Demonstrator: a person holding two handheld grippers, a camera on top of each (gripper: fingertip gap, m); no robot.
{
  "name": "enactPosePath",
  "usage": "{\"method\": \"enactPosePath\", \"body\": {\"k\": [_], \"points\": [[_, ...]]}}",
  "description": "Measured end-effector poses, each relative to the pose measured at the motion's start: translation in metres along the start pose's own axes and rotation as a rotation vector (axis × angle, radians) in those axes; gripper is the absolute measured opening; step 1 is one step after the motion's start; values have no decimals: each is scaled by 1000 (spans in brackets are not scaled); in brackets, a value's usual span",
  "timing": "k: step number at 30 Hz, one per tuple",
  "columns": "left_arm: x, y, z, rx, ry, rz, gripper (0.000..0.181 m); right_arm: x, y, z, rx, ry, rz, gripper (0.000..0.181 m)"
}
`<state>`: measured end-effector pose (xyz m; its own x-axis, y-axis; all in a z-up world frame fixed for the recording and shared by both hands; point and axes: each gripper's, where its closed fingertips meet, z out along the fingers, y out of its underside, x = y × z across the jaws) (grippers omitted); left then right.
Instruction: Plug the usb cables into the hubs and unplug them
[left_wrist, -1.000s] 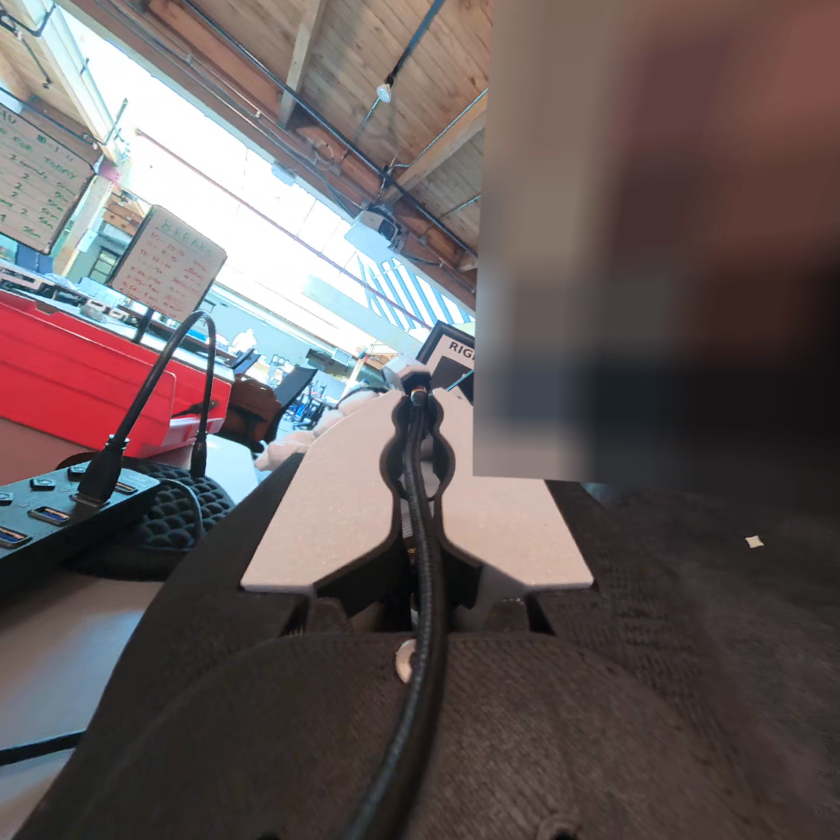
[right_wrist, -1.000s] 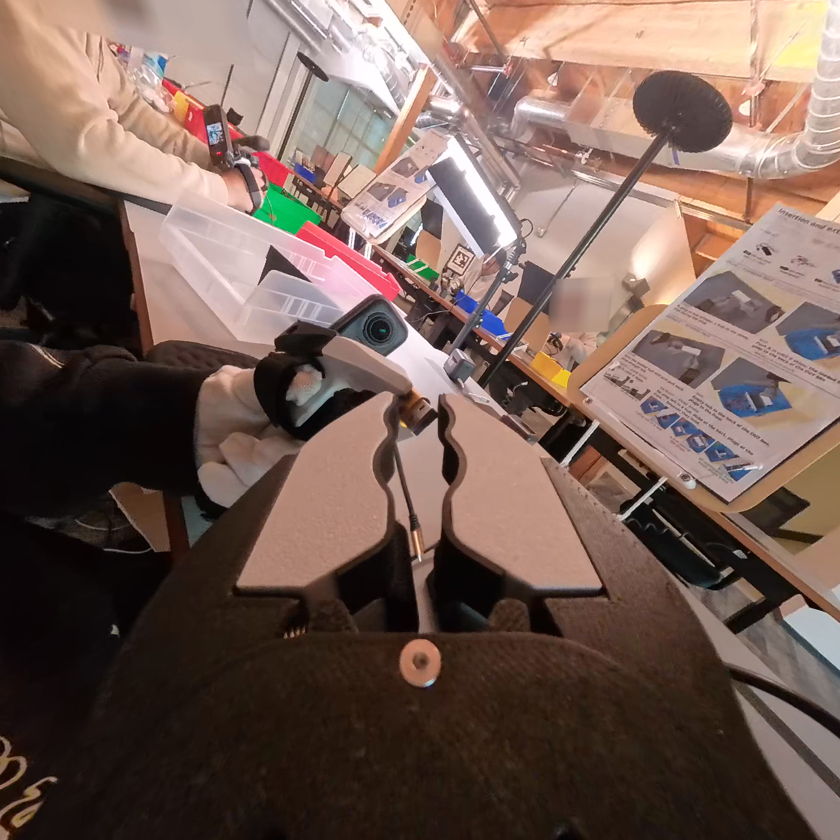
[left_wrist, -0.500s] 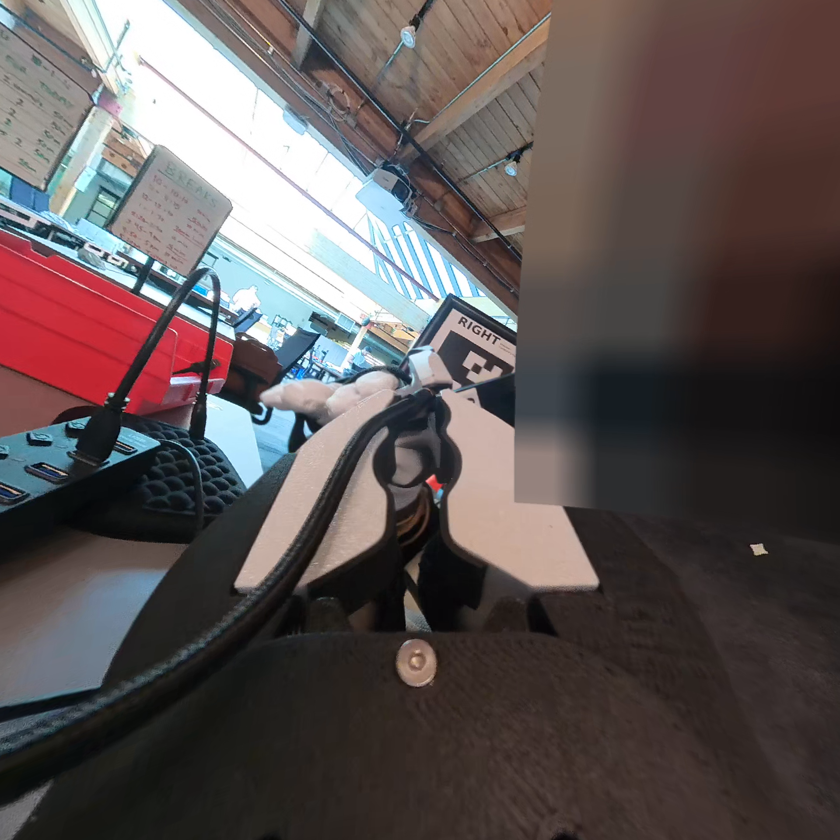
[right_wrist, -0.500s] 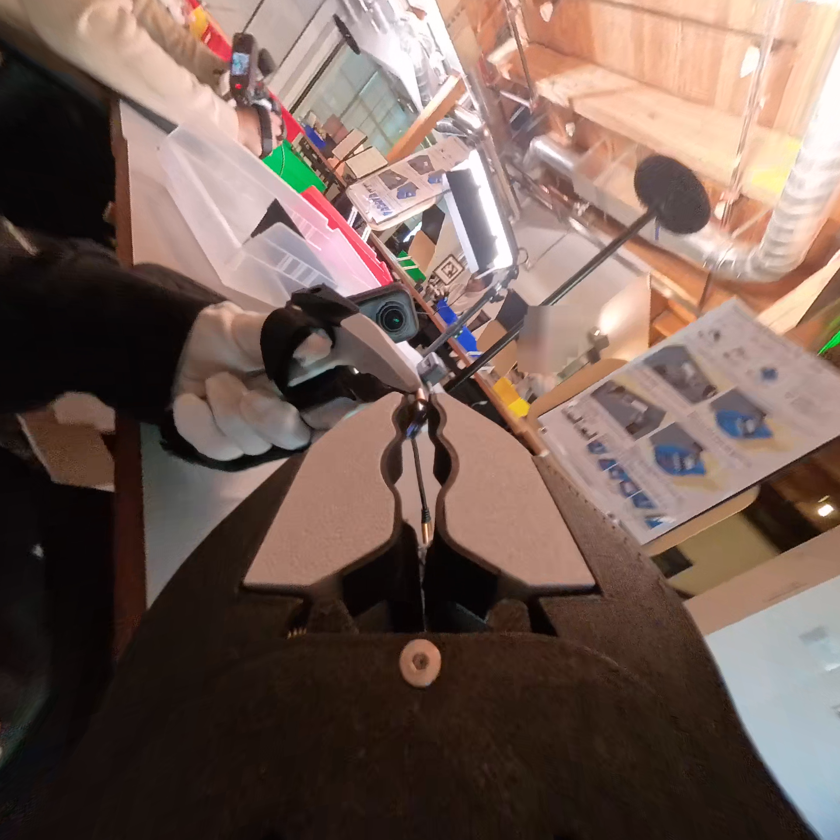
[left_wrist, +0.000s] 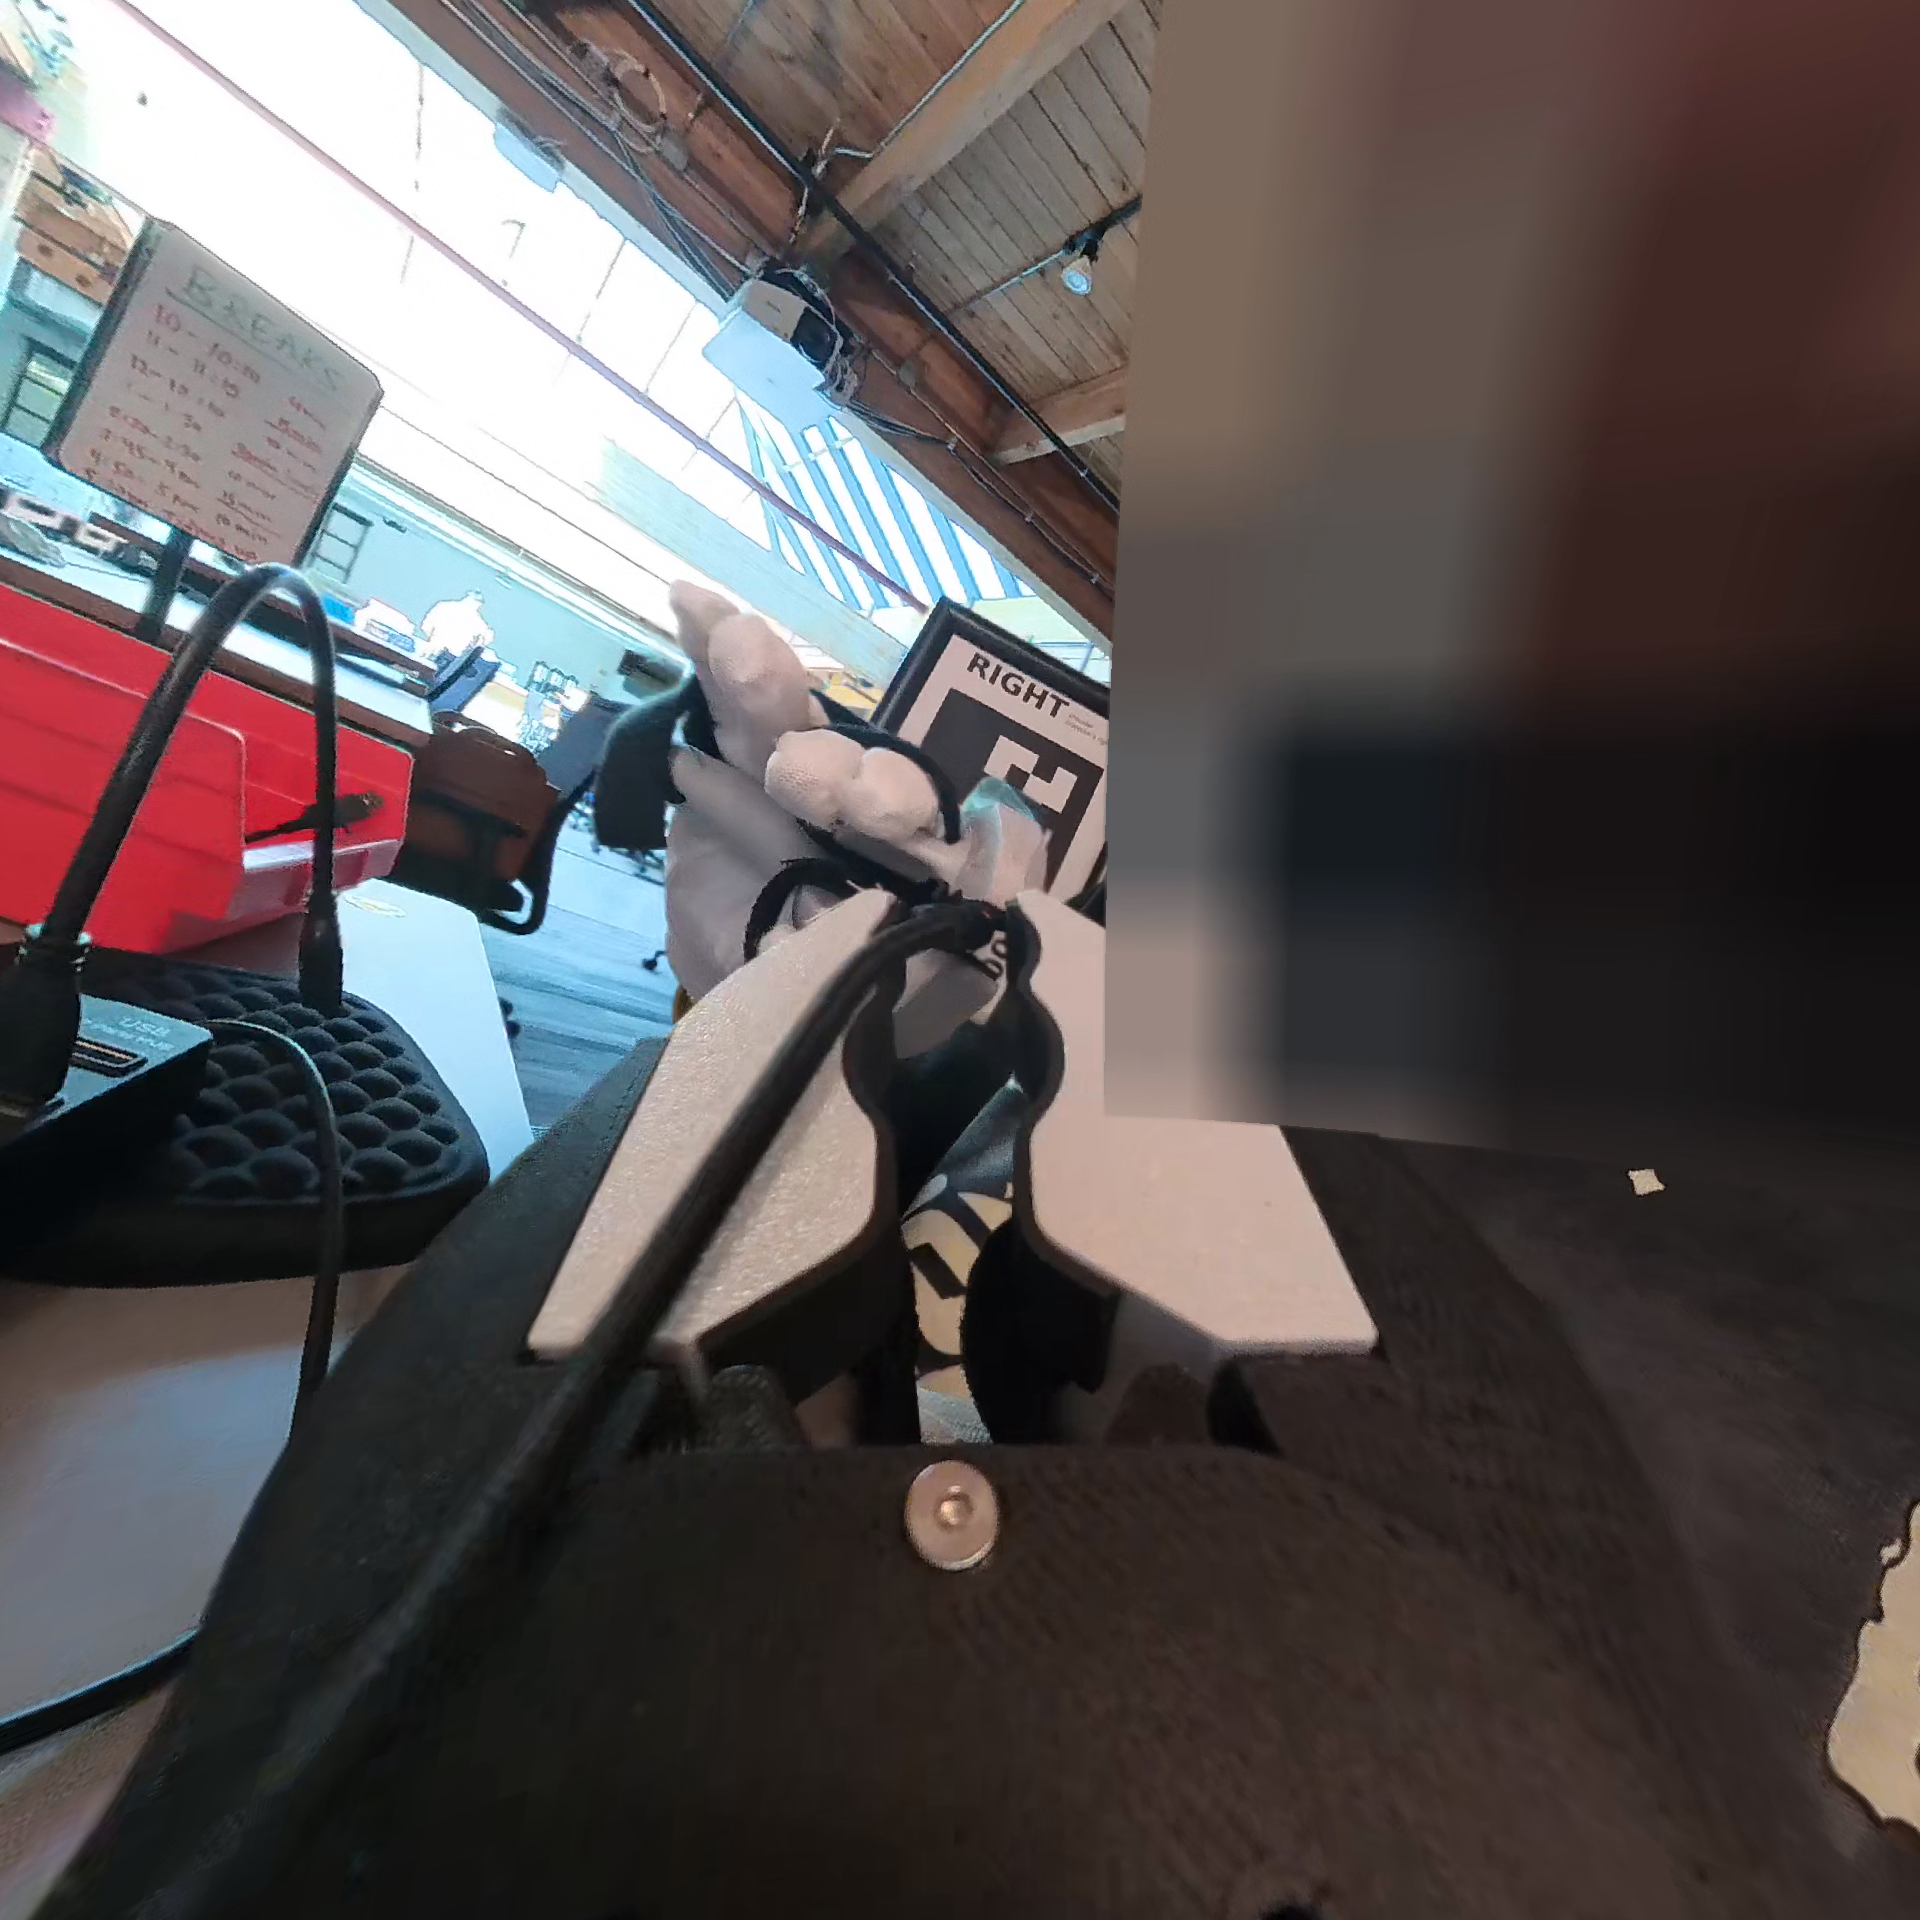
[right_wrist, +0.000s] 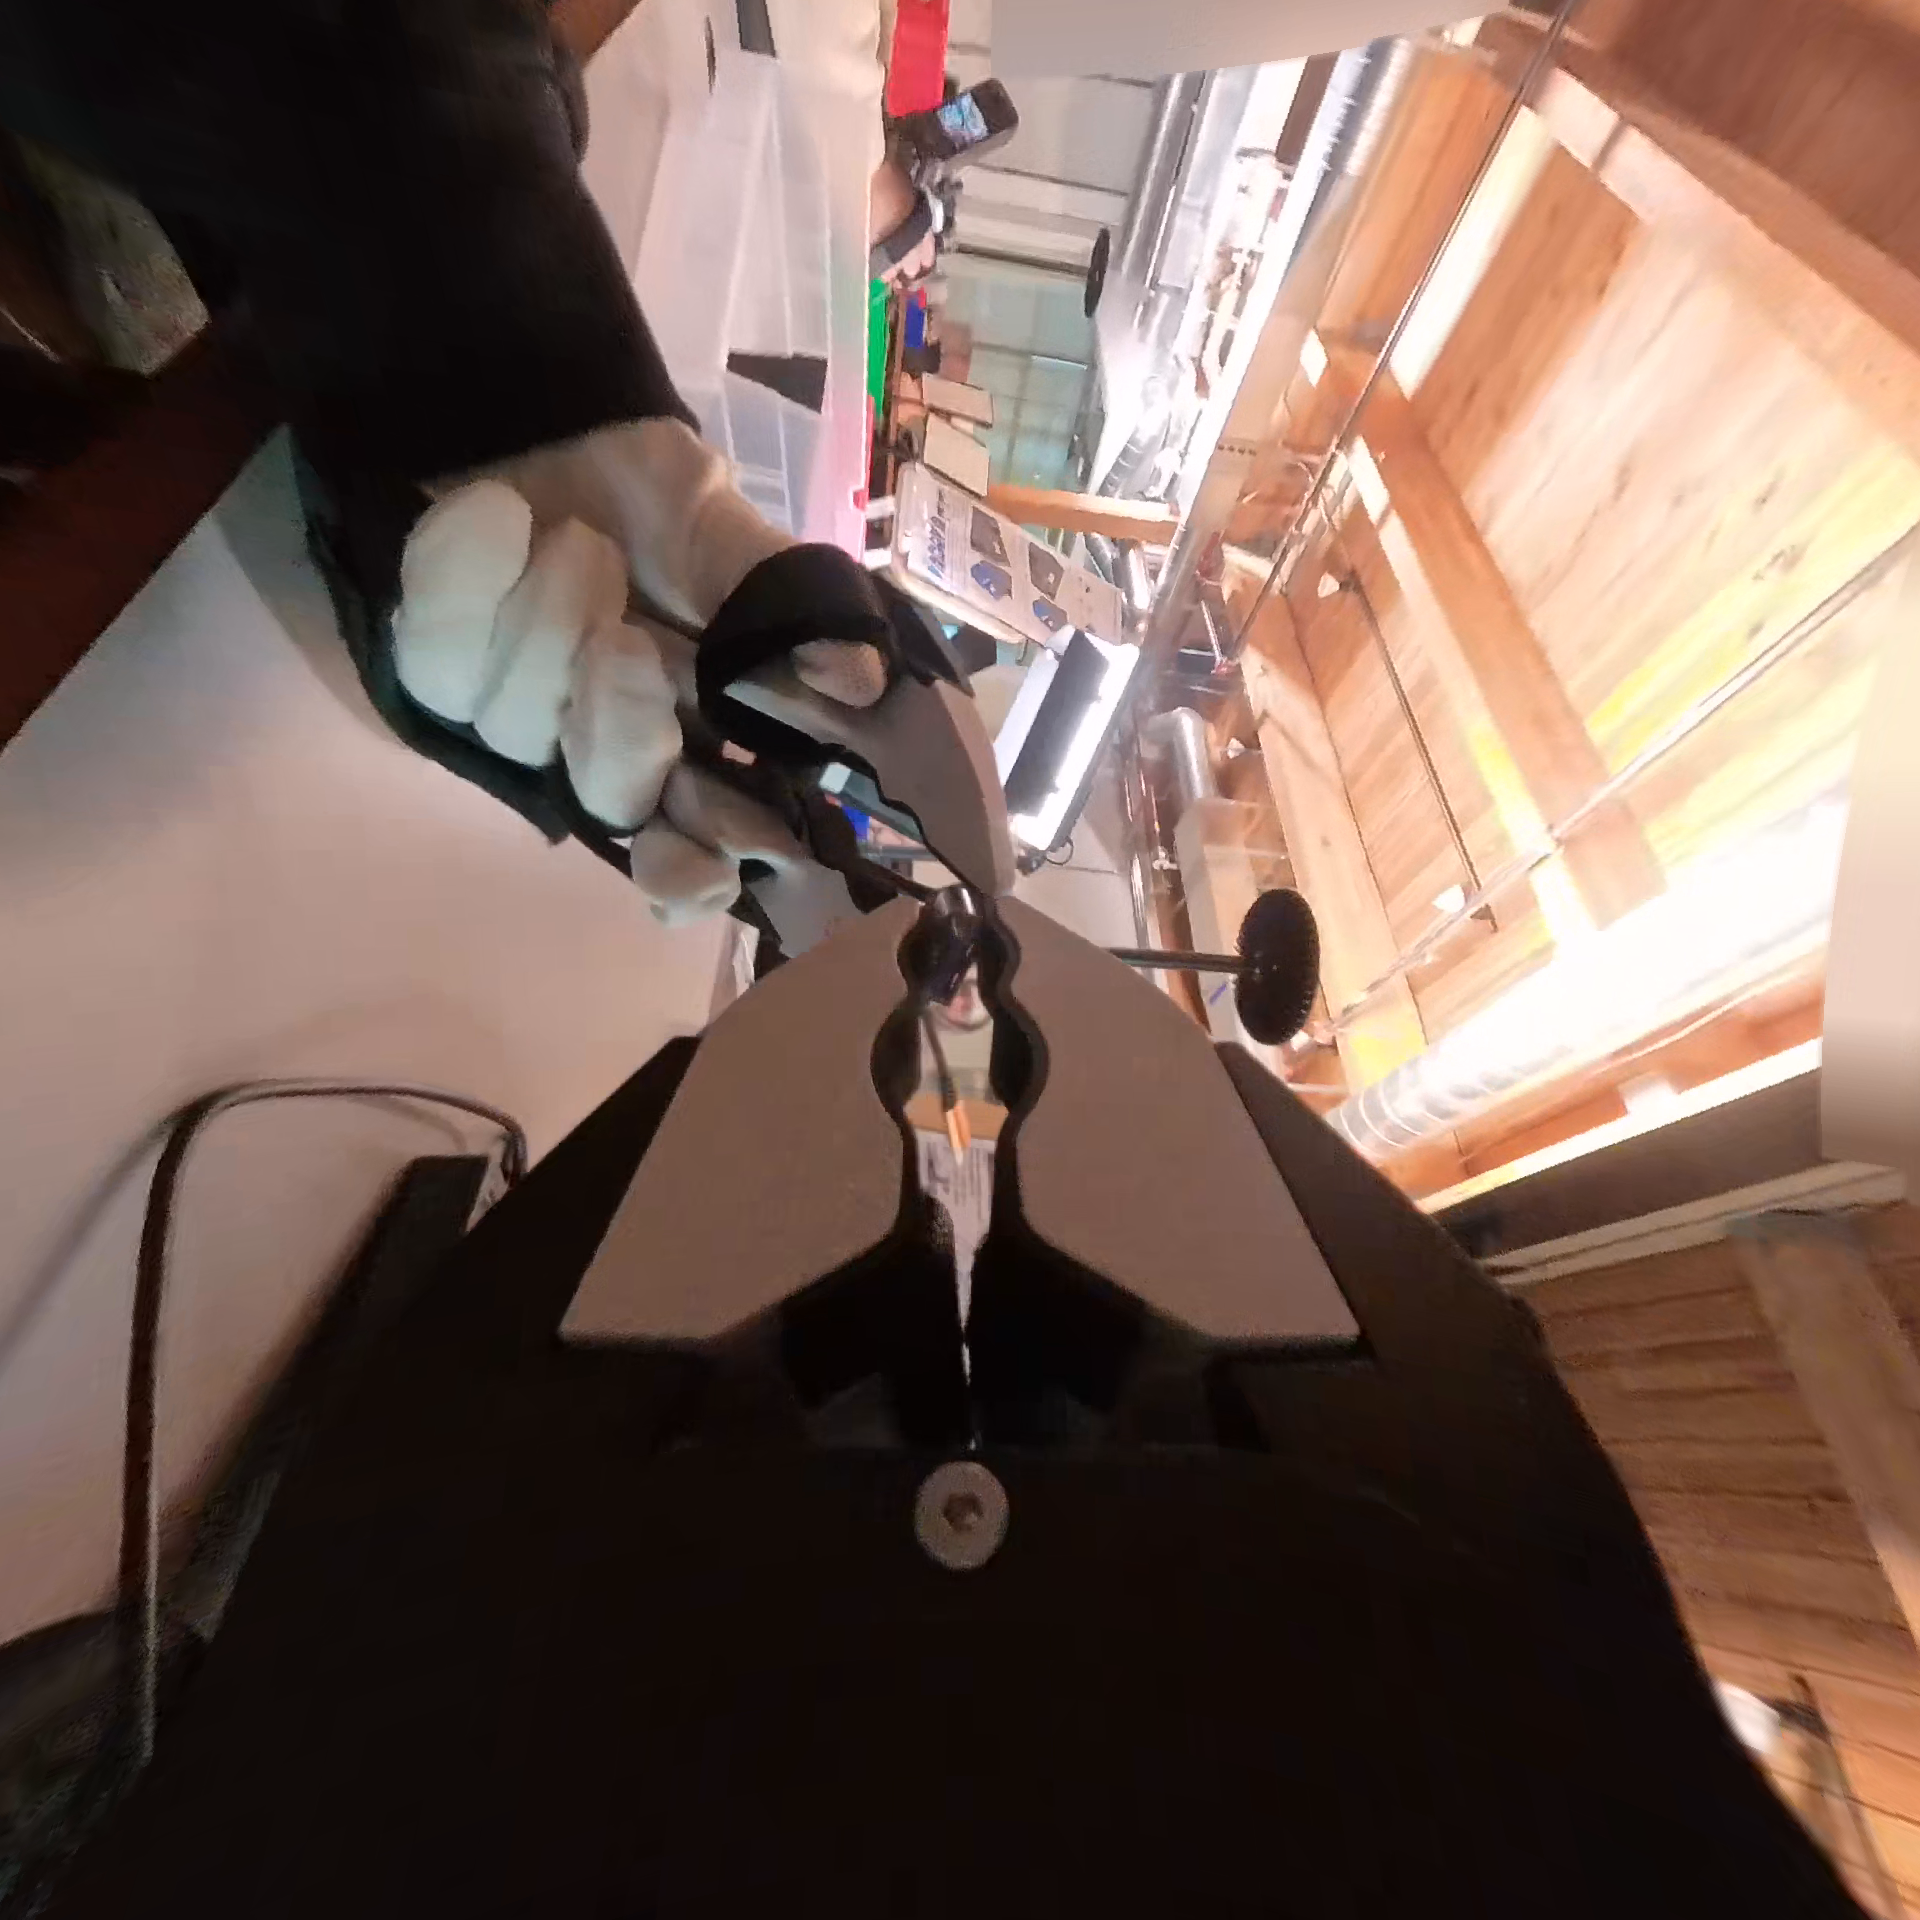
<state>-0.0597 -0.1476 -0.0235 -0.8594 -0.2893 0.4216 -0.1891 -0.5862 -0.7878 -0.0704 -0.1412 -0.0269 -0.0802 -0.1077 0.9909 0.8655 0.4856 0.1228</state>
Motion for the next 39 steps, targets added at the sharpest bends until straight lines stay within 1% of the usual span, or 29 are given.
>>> {"method": "enactPosePath", "body": {"k": [1, 5, 9, 13, 14, 15, 16, 17, 18, 19, 20, 21, 22, 23, 24, 25, 27, 28, 29, 31, 35, 36, 39], "points": [[2, 1, 0, -10, 2, 11, 17, 1, -1, 0, 26, -1, 29, 7], [5, 4, 3, -41, -4, 44, 15, 4, -5, -3, 137, -28, 195, 7], [7, 5, 4, -53, -5, 59, 15, 6, -7, -5, 207, -47, 295, 7], [1, 5, 5, -74, -88, 154, 15, 5, -2, -5, 218, -49, 356, 6], [0, 4, 5, -80, -122, 195, 15, 5, 0, -5, 212, -51, 405, 6], [-3, 1, 4, -81, -169, 244, 15, 5, 4, -5, 196, -56, 493, 6], [-6, -3, 3, -78, -222, 300, 15, 7, 10, -6, 175, -60, 615, 9], [-6, -9, 0, -67, -272, 366, 15, 12, 15, -10, 176, -51, 748, 15], [-5, -18, -4, -29, -321, 449, 15, 19, 20, -16, 191, -31, 891, 22], [1, -32, -10, 45, -355, 539, 15, 24, 30, -24, 186, -17, 1044, 25], [11, -47, -20, 153, -365, 620, 15, 21, 40, -31, 155, -49, 1194, 24], [25, -62, -31, 283, -349, 680, 15, 13, 46, -39, 118, -117, 1329, 25], [38, -73, -44, 399, -315, 708, 15, 4, 55, -46, 61, -167, 1447, 32], [45, -80, -55, 470, -299, 708, 15, -8, 65, -52, -23, -198, 1538, 43], [46, -83, -61, 486, -310, 707, 15, -25, 76, -59, -136, -226, 1596, 49], [43, -83, -64, 473, -338, 718, 15, -44, 89, -66, -279, -256, 1620, 55], [42, -81, -62, 425, -370, 758, 15, -79, 113, -83, -561, -316, 1605, 71], [42, -80, -60, 401, -379, 772, 15, -91, 123, -88, -653, -329, 1586, 77], [40, -79, -58, 372, -395, 777, 15, -98, 132, -90, -709, -323, 1568, 79], [34, -75, -54, 297, -416, 784, 15, -110, 143, -85, -752, -327, 1567, 81], [26, -69, -48, 137, -421, 812, 15, -151, 159, -82, -881, -491, 1549, 89], [23, -68, -47, 87, -431, 818, 15, -161, 159, -81, -886, -546, 1571, 91], [7, -62, -46, -93, -461, 824, 15, -169, 153, -75, -806, -693, 1723, 79]]}}
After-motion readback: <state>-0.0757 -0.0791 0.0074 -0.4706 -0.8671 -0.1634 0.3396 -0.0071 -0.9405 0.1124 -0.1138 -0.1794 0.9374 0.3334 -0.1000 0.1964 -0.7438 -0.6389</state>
